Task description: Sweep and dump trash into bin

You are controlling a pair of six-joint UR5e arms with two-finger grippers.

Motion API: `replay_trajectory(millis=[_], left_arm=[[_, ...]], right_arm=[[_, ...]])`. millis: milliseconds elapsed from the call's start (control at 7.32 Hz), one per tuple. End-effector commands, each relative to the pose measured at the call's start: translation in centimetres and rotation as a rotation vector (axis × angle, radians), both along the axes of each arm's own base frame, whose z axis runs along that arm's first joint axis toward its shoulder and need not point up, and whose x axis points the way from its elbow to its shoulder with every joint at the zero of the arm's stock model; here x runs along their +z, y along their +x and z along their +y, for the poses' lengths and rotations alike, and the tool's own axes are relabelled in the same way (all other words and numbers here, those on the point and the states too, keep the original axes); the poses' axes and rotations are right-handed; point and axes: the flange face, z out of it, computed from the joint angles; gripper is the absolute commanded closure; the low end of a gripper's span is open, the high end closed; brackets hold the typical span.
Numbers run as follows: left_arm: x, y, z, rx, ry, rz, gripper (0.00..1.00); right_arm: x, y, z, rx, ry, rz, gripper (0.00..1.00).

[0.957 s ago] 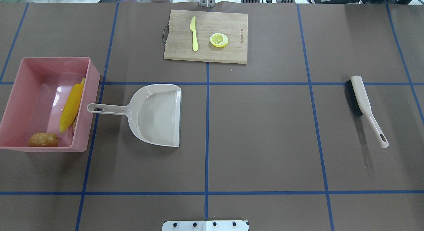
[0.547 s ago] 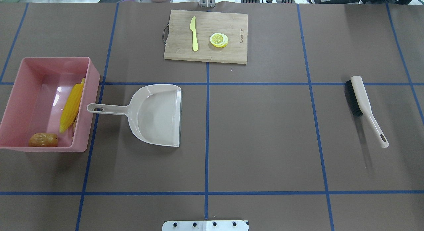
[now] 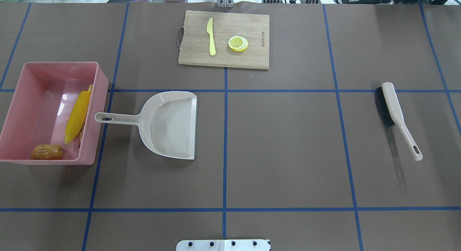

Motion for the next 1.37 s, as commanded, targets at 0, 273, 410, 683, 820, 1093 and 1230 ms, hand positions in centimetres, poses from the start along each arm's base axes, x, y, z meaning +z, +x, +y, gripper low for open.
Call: replay_trajectory(millis=[0,273,410,683,820,1093,1230], left_arm=[[0.4,-0.01,0.11,0.0,-0.008,0.0,0.02],[0.28,-0.02,0.02,0.001,-0.004,-0.002,0.02],[0.44,0.04,0.03,0.002,-0.007,-0.003,0.02],[0.73,-0.03,0.02,0.003,-0.009,-0.003,0.02],[0.58,-0.03,0.0,0.004,-0.005,-0.004,0.02],[0.37,0.03,-0.12,0.006,0.0,-0.004,0.02],[0.29,-0.03,-0.12,0.005,0.002,-0.004,0.02]], right_arm=[[0.14,0.02,0.04,0.0,-0.003,0.0,0.0],[0.29,0.02,0.07,0.0,-0.006,0.0,0.0],[0.29,0.02,0.07,0.0,-0.006,0.0,0.0],[0.44,0.02,0.09,0.0,-0.009,0.001,0.0],[0.52,0.02,0.11,0.0,-0.01,0.001,0.0],[0.44,0.02,0.03,0.0,-0.009,0.0,0.0],[0.81,0.02,0.17,0.0,-0.017,0.001,0.0]])
